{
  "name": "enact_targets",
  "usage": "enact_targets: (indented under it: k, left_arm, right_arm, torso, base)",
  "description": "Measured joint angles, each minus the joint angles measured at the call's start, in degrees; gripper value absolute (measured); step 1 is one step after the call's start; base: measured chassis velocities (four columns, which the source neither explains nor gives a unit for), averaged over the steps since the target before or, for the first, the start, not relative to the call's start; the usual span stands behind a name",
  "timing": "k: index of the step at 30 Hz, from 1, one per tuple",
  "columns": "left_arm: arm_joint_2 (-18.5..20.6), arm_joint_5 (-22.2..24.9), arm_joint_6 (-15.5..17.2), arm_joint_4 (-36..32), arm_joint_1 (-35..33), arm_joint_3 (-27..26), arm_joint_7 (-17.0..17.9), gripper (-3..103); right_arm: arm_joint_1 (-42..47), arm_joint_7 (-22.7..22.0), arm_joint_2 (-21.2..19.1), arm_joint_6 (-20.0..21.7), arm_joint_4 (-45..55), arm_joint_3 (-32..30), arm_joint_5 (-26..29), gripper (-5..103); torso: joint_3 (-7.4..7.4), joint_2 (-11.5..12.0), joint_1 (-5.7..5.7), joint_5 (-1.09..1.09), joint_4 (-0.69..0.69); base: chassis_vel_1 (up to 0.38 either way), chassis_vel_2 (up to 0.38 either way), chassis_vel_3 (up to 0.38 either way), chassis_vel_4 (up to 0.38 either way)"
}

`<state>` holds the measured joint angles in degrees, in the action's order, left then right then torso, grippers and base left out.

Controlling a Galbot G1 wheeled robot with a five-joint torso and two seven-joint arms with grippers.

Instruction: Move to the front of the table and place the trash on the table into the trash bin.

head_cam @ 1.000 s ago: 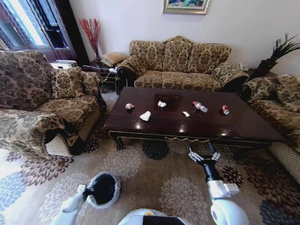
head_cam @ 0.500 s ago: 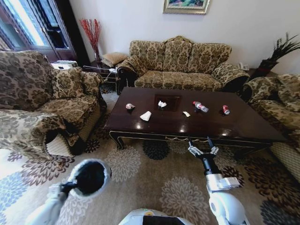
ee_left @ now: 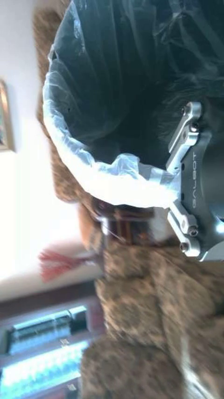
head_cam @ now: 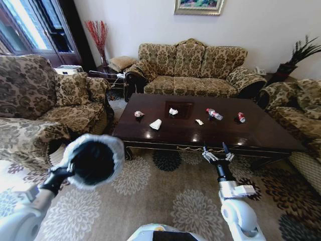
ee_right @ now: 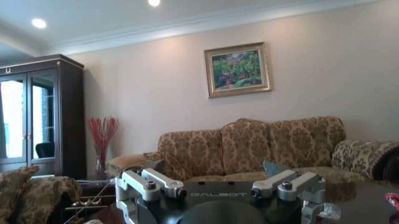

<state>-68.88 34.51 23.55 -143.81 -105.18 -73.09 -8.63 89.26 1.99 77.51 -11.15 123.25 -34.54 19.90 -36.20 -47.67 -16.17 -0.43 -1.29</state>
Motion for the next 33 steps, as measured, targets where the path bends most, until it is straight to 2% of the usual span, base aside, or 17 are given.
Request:
enact_targets:
  k: [2,9,15,19,22,25,28,30,33]
  left_arm:
    - [1.3,0.4,1.4,-0.7,0.7,1.1,0.5,0]
    - [5.8,0.4,1.5,-0.3,-0.5,3.6,0.6,0]
    - [6.0,0.4,1.8,0.0,1.0,4.9,0.8,0]
    - [5.6,0.2,1.8,0.2,0.9,5.2,0.9,0]
    - [5.8,0.4,1.8,0.2,0.9,4.8,0.8,0]
    - [6.2,1.0,1.8,0.3,1.2,3.7,0.9,0]
    - [6.4,1.2,1.8,0.4,1.4,3.0,0.9,0]
    - [6.4,1.3,1.7,0.4,1.5,2.7,0.9,0]
    - [6.4,1.7,1.7,0.4,1.9,2.4,0.8,0]
  right_arm:
    - [0.1,-0.1,-0.4,0.1,0.5,0.0,-0.1,100]
    - [1.0,0.0,-0.6,0.2,1.2,-0.5,0.2,100]
    - [1.8,0.2,-0.8,0.2,1.7,-0.3,0.2,100]
    - [1.4,0.4,-0.8,0.2,1.7,-0.1,0.1,100]
    - [0.5,0.0,-0.8,0.3,1.5,0.4,0.0,100]
    - [-1.6,-2.3,-0.4,0.9,1.2,1.5,-0.6,100]
    - [-1.9,-1.9,-0.2,1.4,1.3,1.7,-1.6,100]
    - [-1.7,-1.5,0.0,1.5,1.5,2.0,-2.0,100]
    - [-0.5,-0.9,0.6,1.2,2.0,2.3,-2.3,100]
  torso:
    - [0.00,0.0,0.00,-0.05,-0.01]
    - [0.01,0.0,0.02,-0.01,-0.02]
    - [0.00,0.0,0.01,-0.02,0.01]
    - [0.00,0.0,0.01,-0.03,-0.03]
    - [0.00,0.0,0.01,-0.02,-0.03]
    - [0.00,0.0,-0.01,-0.02,-0.02]
    - [-0.03,0.0,-0.08,-0.03,-0.01]
    - [-0.04,0.0,-0.10,0.04,-0.02]
    - [-0.04,0.0,-0.09,-0.04,0.02]
  base:
    - [0.000,0.000,0.000,0.000]
    - [-0.052,0.053,0.052,-0.068]
    - [-0.176,0.160,0.162,-0.192]
    - [-0.239,0.240,0.240,-0.246]
    - [-0.272,0.299,0.298,-0.264]
    - [-0.299,0.285,0.308,-0.302]
    - [-0.280,0.256,0.287,-0.285]
    - [-0.175,0.214,0.121,-0.204]
    - [-0.074,0.088,0.029,-0.071]
